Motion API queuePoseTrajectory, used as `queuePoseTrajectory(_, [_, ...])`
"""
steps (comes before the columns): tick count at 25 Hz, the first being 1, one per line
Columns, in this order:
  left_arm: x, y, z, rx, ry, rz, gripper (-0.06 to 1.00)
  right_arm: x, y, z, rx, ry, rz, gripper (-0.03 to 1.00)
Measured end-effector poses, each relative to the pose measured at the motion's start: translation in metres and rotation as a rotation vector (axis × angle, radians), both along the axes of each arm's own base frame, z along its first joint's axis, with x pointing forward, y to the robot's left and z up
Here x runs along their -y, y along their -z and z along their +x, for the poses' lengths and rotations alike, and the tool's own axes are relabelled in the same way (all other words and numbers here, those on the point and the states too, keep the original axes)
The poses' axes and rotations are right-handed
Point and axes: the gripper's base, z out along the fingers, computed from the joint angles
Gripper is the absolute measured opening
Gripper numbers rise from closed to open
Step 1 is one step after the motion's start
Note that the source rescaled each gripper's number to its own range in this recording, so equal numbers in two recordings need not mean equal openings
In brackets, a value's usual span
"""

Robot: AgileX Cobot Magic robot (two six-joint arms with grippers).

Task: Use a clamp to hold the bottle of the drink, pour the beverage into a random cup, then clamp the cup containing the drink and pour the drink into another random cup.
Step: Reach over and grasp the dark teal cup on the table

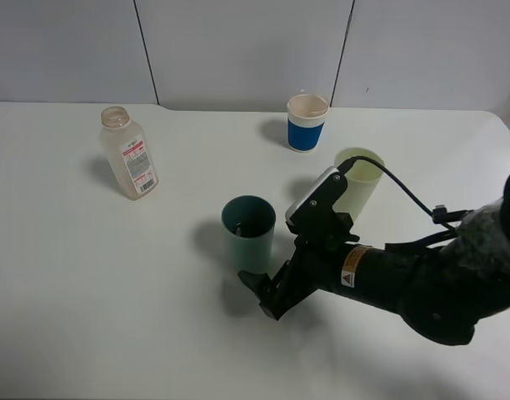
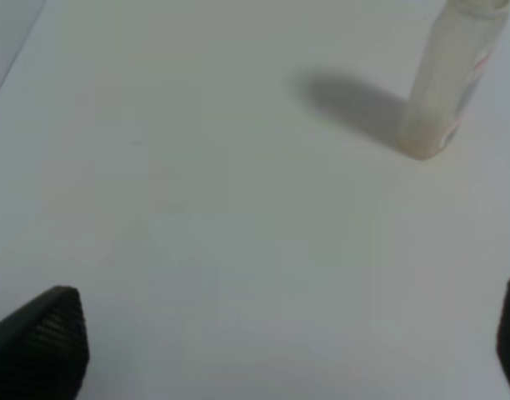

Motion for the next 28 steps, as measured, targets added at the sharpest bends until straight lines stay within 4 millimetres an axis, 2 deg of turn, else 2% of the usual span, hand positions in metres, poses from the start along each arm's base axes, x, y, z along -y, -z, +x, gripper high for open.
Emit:
queuePoseTrajectory(5, [0.000,0.000,0.000,0.000,0.000,0.000,1.00,0.002,0.010,0.005,0.077,0.036,0.007,0.99])
queuePoseTrajectory(13, [0.000,0.000,0.000,0.000,0.000,0.000,1.00,-0.002,0.018,0.005,0.153,-0.020,0.053,0.99])
queuePoseTrajectory(22, [0.000,0.000,0.000,0.000,0.000,0.000,1.00,0.001,0.031,0.005,0.138,-0.034,0.033,0.99])
queuePoseTrajectory(28, [0.000,0.000,0.000,0.000,0.000,0.000,1.00,-0.010,0.028,0.017,0.172,-0.074,0.074,1.00])
